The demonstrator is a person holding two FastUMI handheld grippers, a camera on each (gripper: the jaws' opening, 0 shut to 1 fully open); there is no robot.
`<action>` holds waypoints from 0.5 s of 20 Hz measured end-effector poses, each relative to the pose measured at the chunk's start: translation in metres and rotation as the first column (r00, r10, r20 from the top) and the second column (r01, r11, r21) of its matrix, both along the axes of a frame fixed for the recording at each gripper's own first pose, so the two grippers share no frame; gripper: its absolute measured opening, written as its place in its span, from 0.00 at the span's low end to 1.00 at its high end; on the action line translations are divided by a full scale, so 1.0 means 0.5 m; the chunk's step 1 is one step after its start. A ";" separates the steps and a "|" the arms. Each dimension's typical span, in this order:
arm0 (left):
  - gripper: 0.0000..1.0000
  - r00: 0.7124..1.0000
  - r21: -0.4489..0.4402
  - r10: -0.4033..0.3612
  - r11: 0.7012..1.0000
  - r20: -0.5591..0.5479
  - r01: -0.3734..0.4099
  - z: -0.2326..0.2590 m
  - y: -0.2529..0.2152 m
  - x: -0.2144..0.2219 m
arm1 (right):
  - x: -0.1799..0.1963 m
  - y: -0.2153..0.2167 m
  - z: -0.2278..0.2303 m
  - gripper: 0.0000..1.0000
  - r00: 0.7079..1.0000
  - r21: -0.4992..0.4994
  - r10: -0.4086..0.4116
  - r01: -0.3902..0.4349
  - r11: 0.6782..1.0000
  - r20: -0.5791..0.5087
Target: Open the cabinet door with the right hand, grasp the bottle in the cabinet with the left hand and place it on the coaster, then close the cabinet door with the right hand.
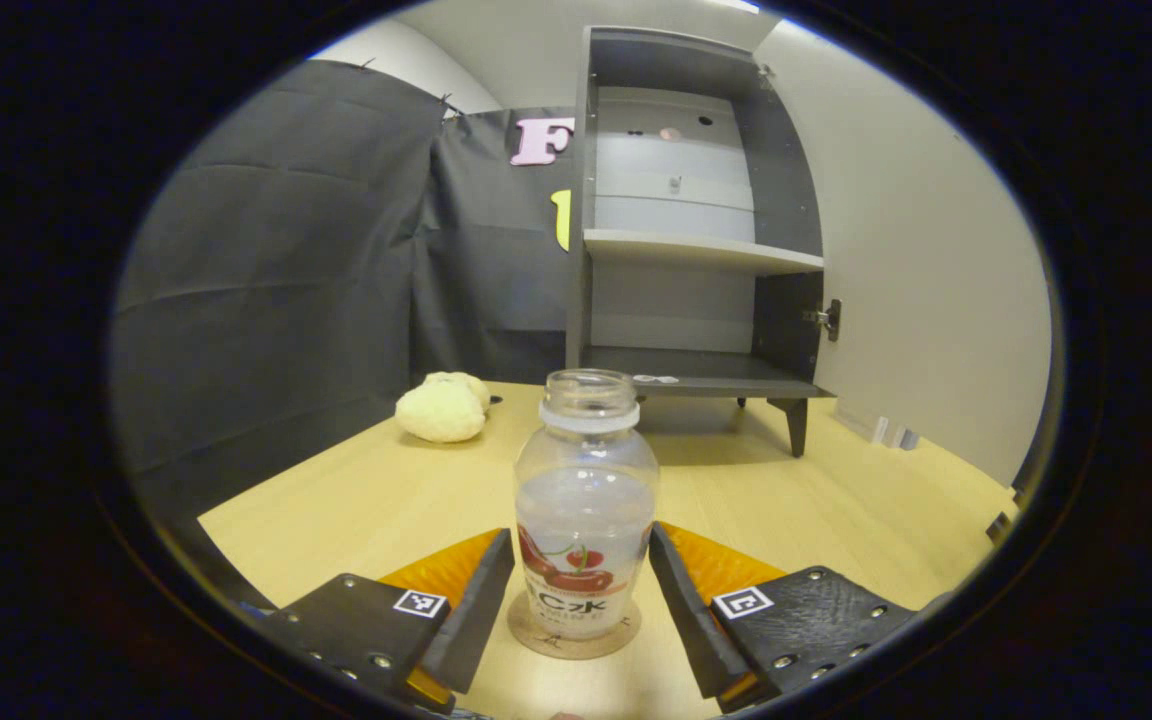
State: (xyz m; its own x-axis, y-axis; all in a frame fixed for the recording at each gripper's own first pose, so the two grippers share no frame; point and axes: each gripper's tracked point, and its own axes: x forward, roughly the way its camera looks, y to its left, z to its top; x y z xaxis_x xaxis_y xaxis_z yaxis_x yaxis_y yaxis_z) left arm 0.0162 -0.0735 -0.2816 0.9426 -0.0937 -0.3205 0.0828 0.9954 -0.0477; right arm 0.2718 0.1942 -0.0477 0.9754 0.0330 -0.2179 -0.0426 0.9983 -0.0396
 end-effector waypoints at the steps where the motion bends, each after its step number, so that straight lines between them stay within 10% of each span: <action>1: 0.81 1.000 0.000 -0.002 1.000 0.003 0.002 0.008 -0.001 -0.001 | 0.002 0.000 0.002 0.96 1.000 0.003 0.001 -0.001 1.000 0.000; 10: 0.81 0.999 0.019 -0.003 1.000 0.042 0.002 0.116 0.004 -0.009 | 0.003 0.007 0.021 0.96 1.000 0.055 0.014 -0.016 0.998 0.022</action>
State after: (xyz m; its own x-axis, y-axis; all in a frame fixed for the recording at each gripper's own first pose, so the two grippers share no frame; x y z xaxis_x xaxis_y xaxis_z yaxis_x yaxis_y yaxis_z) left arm 0.0118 -0.0717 -0.2238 0.9551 -0.0905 -0.2822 0.0868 0.9959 -0.0256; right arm 0.2732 0.1977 -0.0372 0.9792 0.0591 -0.1941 -0.0574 0.9982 0.0146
